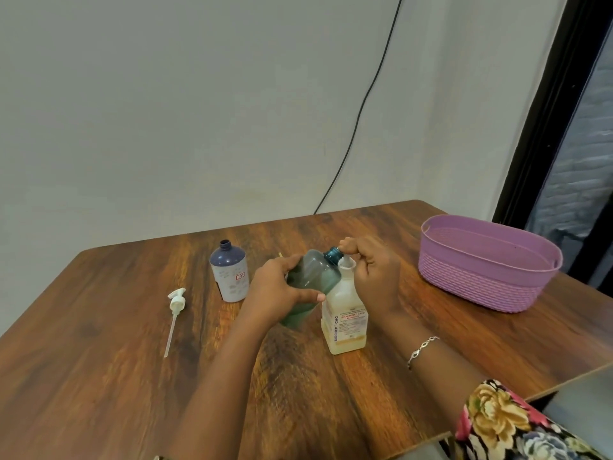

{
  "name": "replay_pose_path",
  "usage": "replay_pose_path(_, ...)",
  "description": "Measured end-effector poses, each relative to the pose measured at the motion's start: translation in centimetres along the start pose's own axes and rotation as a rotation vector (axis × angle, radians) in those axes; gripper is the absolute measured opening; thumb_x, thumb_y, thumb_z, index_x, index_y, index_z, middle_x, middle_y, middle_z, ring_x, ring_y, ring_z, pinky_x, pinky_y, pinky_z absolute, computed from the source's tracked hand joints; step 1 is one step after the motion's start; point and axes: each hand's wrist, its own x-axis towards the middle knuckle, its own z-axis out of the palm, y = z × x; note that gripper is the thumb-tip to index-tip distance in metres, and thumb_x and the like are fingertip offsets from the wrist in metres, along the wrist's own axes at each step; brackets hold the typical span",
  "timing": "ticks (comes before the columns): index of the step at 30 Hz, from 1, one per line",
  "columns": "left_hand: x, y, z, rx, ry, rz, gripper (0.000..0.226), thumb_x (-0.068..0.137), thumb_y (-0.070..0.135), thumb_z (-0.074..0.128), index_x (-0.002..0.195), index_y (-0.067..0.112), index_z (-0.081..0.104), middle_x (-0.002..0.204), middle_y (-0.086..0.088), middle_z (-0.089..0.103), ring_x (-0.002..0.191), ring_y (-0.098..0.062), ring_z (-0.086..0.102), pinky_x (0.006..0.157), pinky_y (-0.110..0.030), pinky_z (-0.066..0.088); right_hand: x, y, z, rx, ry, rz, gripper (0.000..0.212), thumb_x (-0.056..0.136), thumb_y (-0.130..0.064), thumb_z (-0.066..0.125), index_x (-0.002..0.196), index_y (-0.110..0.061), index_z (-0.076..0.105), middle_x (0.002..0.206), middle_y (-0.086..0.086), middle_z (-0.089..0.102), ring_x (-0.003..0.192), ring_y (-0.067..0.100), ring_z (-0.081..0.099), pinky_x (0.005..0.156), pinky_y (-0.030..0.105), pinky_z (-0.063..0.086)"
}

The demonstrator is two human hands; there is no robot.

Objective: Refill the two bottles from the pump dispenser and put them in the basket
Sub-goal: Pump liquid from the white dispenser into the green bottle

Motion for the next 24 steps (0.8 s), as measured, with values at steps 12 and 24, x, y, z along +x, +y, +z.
replay_pose_path(12,0.2,-0.6,0.3,0.002,0.015,0.016,0.088,0.064,0.025,0.082,0.14,0.015,0.039,0.134,-0.003,0.05,0.121,-0.018,0.047,0.1,-0.029,0.039,0.2,0.2,1.2,-0.091,0.067,-0.045,0.025,0.067,0.002,0.035,0.058,-0.001,0.059,0.062,0.009,0.061,0.062,0.026,0.059,0.058,0.039,0.05)
replay_pose_path(24,0.4,0.0,-0.4,-0.002,0.042,0.046,0.084,0.064,0.025,0.082,0.138,0.017,0.043,0.13,-0.002,0.052,0.114,-0.017,0.05,0.094,-0.029,0.042,1.3,-0.7,0.5,-0.01,0.03,0.031,0.026,0.071,0.0,0.04,0.064,0.0,0.065,0.065,0.008,0.063,0.064,0.018,0.059,0.061,0.025,0.048)
